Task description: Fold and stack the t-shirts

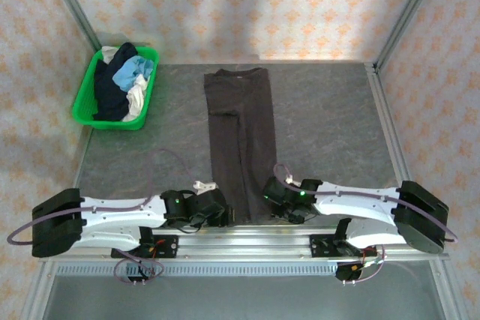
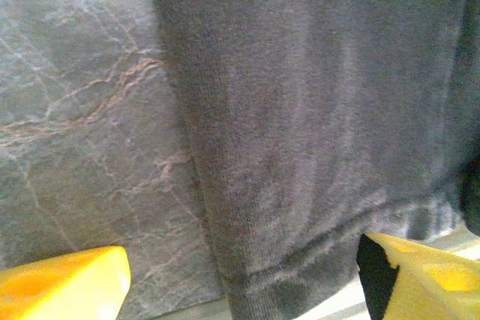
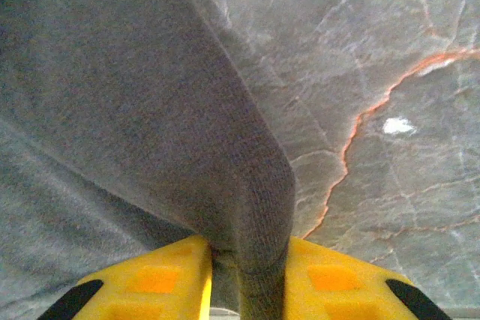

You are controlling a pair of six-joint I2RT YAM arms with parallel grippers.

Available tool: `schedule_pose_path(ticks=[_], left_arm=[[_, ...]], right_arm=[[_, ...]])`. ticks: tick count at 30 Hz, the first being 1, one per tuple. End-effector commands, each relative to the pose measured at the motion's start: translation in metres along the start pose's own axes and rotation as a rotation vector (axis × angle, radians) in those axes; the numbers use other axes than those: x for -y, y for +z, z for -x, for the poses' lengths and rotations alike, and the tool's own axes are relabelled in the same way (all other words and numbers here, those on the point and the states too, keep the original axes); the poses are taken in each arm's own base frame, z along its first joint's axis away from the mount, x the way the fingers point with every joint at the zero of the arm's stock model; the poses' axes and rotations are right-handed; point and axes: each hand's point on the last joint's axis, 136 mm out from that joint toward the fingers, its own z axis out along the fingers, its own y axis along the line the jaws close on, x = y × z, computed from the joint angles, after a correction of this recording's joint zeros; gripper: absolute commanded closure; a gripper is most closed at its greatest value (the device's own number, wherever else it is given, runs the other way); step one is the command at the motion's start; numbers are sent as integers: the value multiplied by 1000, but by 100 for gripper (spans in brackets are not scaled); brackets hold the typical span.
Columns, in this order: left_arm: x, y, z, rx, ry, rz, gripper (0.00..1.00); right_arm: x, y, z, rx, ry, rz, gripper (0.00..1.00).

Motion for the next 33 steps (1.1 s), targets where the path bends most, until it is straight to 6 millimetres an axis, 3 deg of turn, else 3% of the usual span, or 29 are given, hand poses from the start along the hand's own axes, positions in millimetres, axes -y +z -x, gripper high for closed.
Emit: schedule_pose_path(ticks=[1,5,6,9,14,16,19,24,28,33], left_arm=[[12,10,0,7,-12,-27,22],[24,16,-3,-6,-13,-62,37],[26,16,-4,-9,-9,-68,41],[29,19,-9,-26,3,-72,54],[43,18,-17,-36,20,-125,57],[46,18,-19,-39,32,-126,56],[46,19,-20,-36,32,-120,46],[47,4,-8,17,25,-124,42],[50,-7,-3,52,18,-161,27],[52,3,-8,35,20,-169,16]], right_arm=[[9,-5,-3,10,29,-5,73],[14,-19,2,42,23,-9,46],[18,-23,6,67,21,-27,43],[27,-25,13,106,29,-37,40],[13,-8,6,56,33,66,40],[4,-6,3,36,15,98,40],[0,-2,3,35,9,106,41],[-7,1,6,45,11,126,53],[-7,0,10,64,15,111,64],[-13,-5,11,69,19,142,72]])
